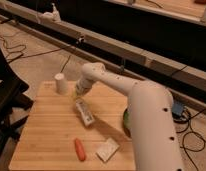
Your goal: Stand the bottle upright
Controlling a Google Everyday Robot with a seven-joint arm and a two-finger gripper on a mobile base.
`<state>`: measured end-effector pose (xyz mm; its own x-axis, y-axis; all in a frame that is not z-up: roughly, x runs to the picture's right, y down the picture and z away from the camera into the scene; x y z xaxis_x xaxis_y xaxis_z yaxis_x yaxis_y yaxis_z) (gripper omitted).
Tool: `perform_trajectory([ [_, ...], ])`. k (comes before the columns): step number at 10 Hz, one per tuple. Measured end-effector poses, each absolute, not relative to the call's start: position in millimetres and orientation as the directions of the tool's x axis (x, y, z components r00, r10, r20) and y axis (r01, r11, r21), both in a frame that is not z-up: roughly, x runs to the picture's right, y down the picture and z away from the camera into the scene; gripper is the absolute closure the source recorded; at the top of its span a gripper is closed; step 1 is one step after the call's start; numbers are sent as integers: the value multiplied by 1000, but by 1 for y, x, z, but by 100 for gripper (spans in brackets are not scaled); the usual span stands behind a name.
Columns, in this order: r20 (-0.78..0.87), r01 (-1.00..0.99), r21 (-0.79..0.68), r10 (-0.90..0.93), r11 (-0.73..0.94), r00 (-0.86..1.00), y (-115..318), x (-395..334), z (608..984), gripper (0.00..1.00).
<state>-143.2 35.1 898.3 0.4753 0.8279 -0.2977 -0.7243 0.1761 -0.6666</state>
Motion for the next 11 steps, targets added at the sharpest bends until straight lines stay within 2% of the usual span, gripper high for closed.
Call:
perform_trajectory([
  [5,-185,-727,-646,877,231,443,-31,-130,862,100],
  [11,-58,-693,-669,910,270,411,-62,-124,844,100],
])
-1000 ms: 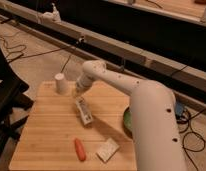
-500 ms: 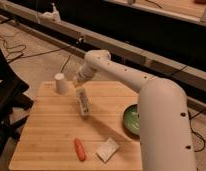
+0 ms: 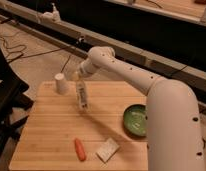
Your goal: Stand the bottle upright
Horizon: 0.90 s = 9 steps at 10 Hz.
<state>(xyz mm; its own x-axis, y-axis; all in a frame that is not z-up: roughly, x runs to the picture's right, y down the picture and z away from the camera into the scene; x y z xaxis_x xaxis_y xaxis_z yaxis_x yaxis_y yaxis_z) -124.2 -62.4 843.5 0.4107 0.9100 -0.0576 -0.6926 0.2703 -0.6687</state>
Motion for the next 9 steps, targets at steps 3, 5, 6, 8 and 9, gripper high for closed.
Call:
perform_trajectory([
  [3,19,-665,-683,917,302,397,-63,-121,847,100],
  [5,54,-669,-666,916,329,397,-62,-118,854,100],
  [6,70,-672,-656,914,344,399,-61,-116,857,100],
  [8,106,-682,-625,907,380,408,-62,-111,860,100],
  [9,116,-686,-616,906,387,407,-62,-111,860,100],
])
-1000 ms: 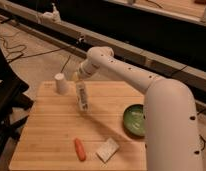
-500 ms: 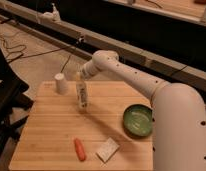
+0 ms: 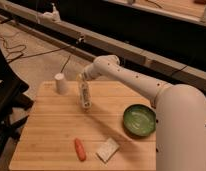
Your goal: Stand the bottle upright
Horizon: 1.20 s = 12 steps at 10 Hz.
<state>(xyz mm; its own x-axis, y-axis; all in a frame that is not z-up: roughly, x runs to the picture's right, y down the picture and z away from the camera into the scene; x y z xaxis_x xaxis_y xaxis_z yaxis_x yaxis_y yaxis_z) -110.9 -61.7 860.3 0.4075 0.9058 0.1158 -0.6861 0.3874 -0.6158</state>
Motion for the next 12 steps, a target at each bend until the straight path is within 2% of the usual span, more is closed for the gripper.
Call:
perform_trajectory([
  [8,215,-687,-594,906,419,366,-59,-116,854,99],
  [11,220,-688,-595,907,416,359,-55,-115,854,76],
  [12,219,-688,-595,908,414,357,-53,-115,854,63],
])
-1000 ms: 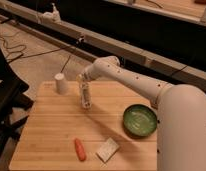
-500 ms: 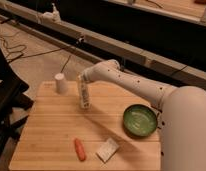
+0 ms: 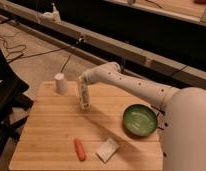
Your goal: Stand the bottle upright
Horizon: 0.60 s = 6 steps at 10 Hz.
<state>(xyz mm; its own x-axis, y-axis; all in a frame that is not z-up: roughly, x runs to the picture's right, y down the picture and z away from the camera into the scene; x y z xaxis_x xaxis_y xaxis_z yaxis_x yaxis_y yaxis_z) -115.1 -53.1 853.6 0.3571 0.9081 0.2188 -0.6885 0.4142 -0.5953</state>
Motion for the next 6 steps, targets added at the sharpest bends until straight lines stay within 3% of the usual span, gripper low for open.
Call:
perform_trajectory([
  [2,219,-689,-595,909,413,356,-51,-114,854,45],
  [3,223,-689,-593,907,417,358,-50,-115,853,43],
  [4,229,-689,-588,905,423,360,-50,-114,853,45],
  [6,251,-690,-577,898,438,361,-56,-117,849,64],
])
